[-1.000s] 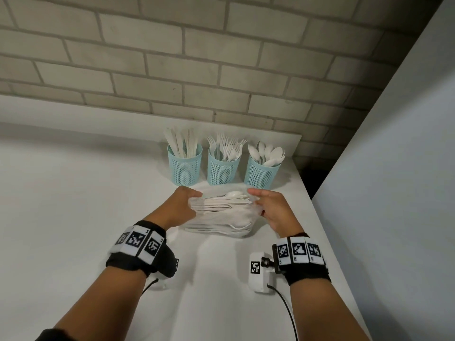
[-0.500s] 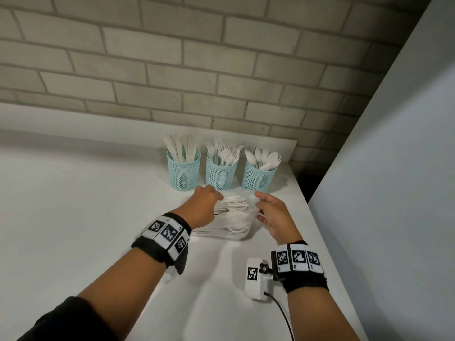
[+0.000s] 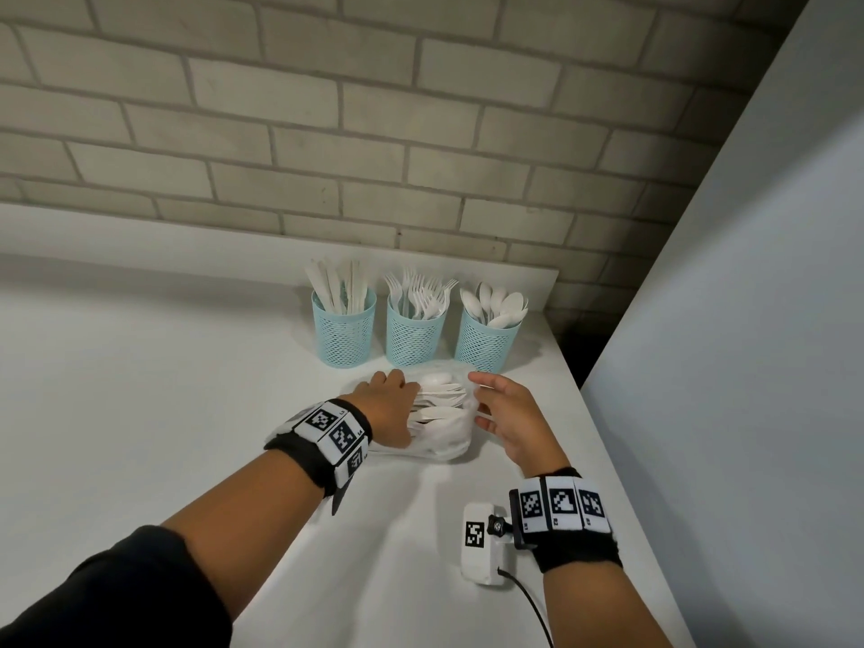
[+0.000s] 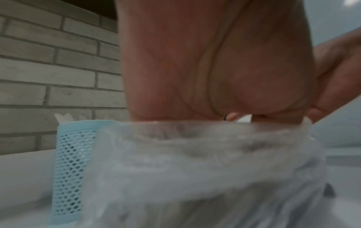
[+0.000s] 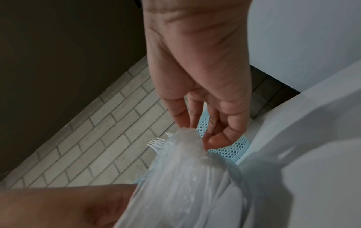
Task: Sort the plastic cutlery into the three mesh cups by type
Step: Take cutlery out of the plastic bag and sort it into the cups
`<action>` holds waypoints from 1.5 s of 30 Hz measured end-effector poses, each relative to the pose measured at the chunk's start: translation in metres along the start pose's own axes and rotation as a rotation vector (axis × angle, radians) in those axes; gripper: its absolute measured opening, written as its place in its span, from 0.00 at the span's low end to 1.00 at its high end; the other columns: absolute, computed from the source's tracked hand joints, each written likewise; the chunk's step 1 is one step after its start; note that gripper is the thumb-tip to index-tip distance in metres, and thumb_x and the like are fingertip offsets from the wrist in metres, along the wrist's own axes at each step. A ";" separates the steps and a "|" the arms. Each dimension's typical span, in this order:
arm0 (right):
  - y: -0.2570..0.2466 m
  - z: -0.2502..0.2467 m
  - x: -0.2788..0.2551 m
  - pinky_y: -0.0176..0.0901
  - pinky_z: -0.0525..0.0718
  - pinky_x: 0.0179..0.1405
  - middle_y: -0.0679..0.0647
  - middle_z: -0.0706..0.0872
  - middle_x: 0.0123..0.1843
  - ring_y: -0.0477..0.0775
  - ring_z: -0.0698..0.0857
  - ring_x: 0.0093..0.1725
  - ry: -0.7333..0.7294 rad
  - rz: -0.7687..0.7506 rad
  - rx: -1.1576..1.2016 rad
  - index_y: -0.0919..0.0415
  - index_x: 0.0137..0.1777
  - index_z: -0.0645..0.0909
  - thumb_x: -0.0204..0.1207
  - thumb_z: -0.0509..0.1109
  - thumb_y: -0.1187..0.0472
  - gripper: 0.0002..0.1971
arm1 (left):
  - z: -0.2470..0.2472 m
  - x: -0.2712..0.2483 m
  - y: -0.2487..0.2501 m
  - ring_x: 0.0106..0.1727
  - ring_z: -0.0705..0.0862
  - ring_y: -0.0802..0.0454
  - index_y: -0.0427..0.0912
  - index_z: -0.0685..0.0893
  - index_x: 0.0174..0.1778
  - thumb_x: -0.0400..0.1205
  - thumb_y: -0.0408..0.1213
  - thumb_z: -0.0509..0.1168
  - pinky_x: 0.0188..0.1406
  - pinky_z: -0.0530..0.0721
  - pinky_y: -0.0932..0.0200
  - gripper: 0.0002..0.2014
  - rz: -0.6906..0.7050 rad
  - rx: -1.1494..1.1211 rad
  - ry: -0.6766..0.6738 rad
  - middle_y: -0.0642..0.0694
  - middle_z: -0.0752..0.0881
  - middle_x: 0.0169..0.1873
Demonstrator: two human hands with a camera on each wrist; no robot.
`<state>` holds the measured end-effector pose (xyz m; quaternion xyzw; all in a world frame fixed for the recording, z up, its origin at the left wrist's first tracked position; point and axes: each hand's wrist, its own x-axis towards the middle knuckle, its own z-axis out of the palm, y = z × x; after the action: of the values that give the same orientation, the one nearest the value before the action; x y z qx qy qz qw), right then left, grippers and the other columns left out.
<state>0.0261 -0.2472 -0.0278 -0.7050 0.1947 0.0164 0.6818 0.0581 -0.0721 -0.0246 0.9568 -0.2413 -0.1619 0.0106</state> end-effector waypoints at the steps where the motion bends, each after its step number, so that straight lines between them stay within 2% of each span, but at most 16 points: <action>1: 0.001 0.001 0.000 0.42 0.81 0.49 0.58 0.84 0.55 0.56 0.81 0.54 -0.001 -0.001 -0.007 0.56 0.57 0.82 0.80 0.59 0.70 0.14 | 0.002 0.000 0.000 0.72 0.65 0.39 0.43 0.60 0.78 0.79 0.46 0.62 0.71 0.69 0.45 0.32 0.004 0.031 0.038 0.40 0.63 0.72; 4: 0.002 0.003 -0.002 0.42 0.80 0.49 0.57 0.83 0.55 0.55 0.81 0.55 0.007 -0.017 -0.045 0.56 0.58 0.82 0.79 0.60 0.70 0.14 | 0.008 0.000 0.002 0.69 0.67 0.39 0.42 0.62 0.77 0.82 0.49 0.58 0.68 0.69 0.45 0.29 -0.002 0.117 0.149 0.39 0.66 0.70; 6: 0.002 0.003 -0.003 0.38 0.79 0.44 0.56 0.83 0.54 0.54 0.80 0.53 0.008 -0.028 -0.076 0.57 0.59 0.82 0.79 0.60 0.71 0.15 | 0.011 0.001 0.002 0.69 0.69 0.39 0.39 0.65 0.75 0.83 0.50 0.57 0.66 0.70 0.47 0.27 0.001 0.166 0.182 0.39 0.68 0.69; 9: 0.001 0.002 -0.004 0.35 0.77 0.38 0.56 0.82 0.52 0.52 0.78 0.49 0.013 -0.036 -0.115 0.58 0.61 0.82 0.79 0.61 0.72 0.16 | 0.014 0.001 0.003 0.66 0.73 0.41 0.35 0.66 0.72 0.85 0.46 0.55 0.61 0.74 0.51 0.23 0.023 0.247 0.216 0.38 0.72 0.68; 11: 0.001 0.002 -0.003 0.34 0.75 0.34 0.56 0.82 0.50 0.50 0.77 0.42 0.019 -0.043 -0.125 0.59 0.61 0.82 0.77 0.61 0.73 0.17 | 0.016 0.001 0.003 0.64 0.76 0.40 0.34 0.65 0.73 0.87 0.41 0.52 0.58 0.75 0.51 0.20 0.044 0.280 0.234 0.38 0.74 0.66; 14: 0.002 0.001 -0.003 0.34 0.72 0.30 0.56 0.82 0.45 0.47 0.74 0.33 0.044 -0.051 -0.121 0.62 0.61 0.82 0.76 0.61 0.76 0.18 | 0.018 0.000 0.000 0.66 0.74 0.40 0.35 0.64 0.74 0.86 0.45 0.53 0.59 0.74 0.50 0.23 0.036 0.272 0.213 0.38 0.73 0.67; 16: 0.002 0.002 -0.004 0.34 0.72 0.29 0.54 0.82 0.44 0.46 0.74 0.32 0.065 -0.056 -0.118 0.63 0.61 0.83 0.76 0.61 0.76 0.18 | 0.018 0.000 -0.003 0.68 0.71 0.40 0.36 0.64 0.74 0.85 0.50 0.55 0.61 0.73 0.48 0.26 0.011 0.241 0.199 0.38 0.70 0.69; 19: 0.000 0.003 -0.005 0.34 0.72 0.30 0.55 0.82 0.46 0.46 0.74 0.32 0.073 -0.055 -0.103 0.63 0.60 0.83 0.76 0.62 0.74 0.16 | 0.017 0.000 -0.006 0.69 0.70 0.40 0.37 0.65 0.74 0.84 0.51 0.57 0.60 0.74 0.47 0.27 0.037 0.225 0.221 0.40 0.68 0.70; 23: -0.001 0.000 -0.003 0.34 0.71 0.27 0.55 0.82 0.45 0.47 0.72 0.29 0.109 -0.041 -0.091 0.62 0.61 0.83 0.75 0.61 0.75 0.18 | 0.018 -0.001 -0.011 0.66 0.73 0.41 0.37 0.67 0.72 0.87 0.49 0.52 0.55 0.76 0.48 0.24 0.124 0.247 0.259 0.39 0.72 0.68; 27: 0.002 -0.005 -0.001 0.35 0.69 0.25 0.53 0.80 0.41 0.47 0.69 0.26 0.118 -0.016 -0.064 0.62 0.61 0.83 0.74 0.59 0.77 0.20 | 0.018 -0.001 -0.019 0.66 0.75 0.42 0.37 0.72 0.70 0.87 0.47 0.51 0.60 0.76 0.48 0.21 0.133 0.100 0.283 0.40 0.77 0.65; 30: 0.002 -0.003 -0.003 0.35 0.69 0.24 0.52 0.81 0.40 0.47 0.70 0.26 0.107 -0.003 -0.024 0.63 0.60 0.83 0.75 0.60 0.76 0.18 | 0.014 0.001 -0.021 0.63 0.78 0.43 0.39 0.76 0.69 0.87 0.45 0.55 0.62 0.75 0.52 0.19 0.138 -0.180 0.311 0.40 0.81 0.62; 34: -0.001 0.000 -0.005 0.33 0.68 0.22 0.54 0.82 0.42 0.46 0.70 0.27 0.092 0.010 0.001 0.62 0.59 0.83 0.77 0.62 0.74 0.15 | 0.007 0.000 -0.022 0.51 0.82 0.43 0.34 0.82 0.59 0.85 0.49 0.56 0.52 0.77 0.54 0.21 0.110 -0.461 0.319 0.38 0.86 0.53; 37: -0.002 -0.001 -0.007 0.35 0.67 0.23 0.57 0.83 0.46 0.47 0.68 0.26 0.093 0.002 -0.011 0.63 0.60 0.83 0.76 0.59 0.76 0.18 | 0.005 0.000 -0.021 0.45 0.79 0.46 0.34 0.83 0.57 0.86 0.48 0.56 0.45 0.72 0.58 0.20 0.105 -0.501 0.313 0.38 0.87 0.50; 40: -0.004 -0.003 -0.007 0.34 0.67 0.23 0.54 0.82 0.40 0.47 0.67 0.25 0.089 -0.003 -0.017 0.63 0.60 0.83 0.76 0.60 0.77 0.18 | 0.003 -0.001 -0.020 0.43 0.76 0.49 0.33 0.82 0.55 0.86 0.46 0.56 0.43 0.68 0.61 0.19 0.110 -0.548 0.318 0.41 0.85 0.46; 45: -0.004 -0.004 -0.008 0.34 0.67 0.24 0.53 0.81 0.37 0.47 0.67 0.26 0.087 0.000 -0.023 0.63 0.60 0.83 0.77 0.61 0.76 0.16 | 0.002 0.001 -0.024 0.47 0.79 0.51 0.35 0.84 0.56 0.87 0.42 0.56 0.49 0.69 0.64 0.16 0.131 -0.619 0.311 0.44 0.86 0.48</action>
<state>0.0193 -0.2489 -0.0211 -0.7127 0.2239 -0.0121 0.6647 0.0691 -0.0517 -0.0291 0.9038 -0.2372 -0.0788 0.3473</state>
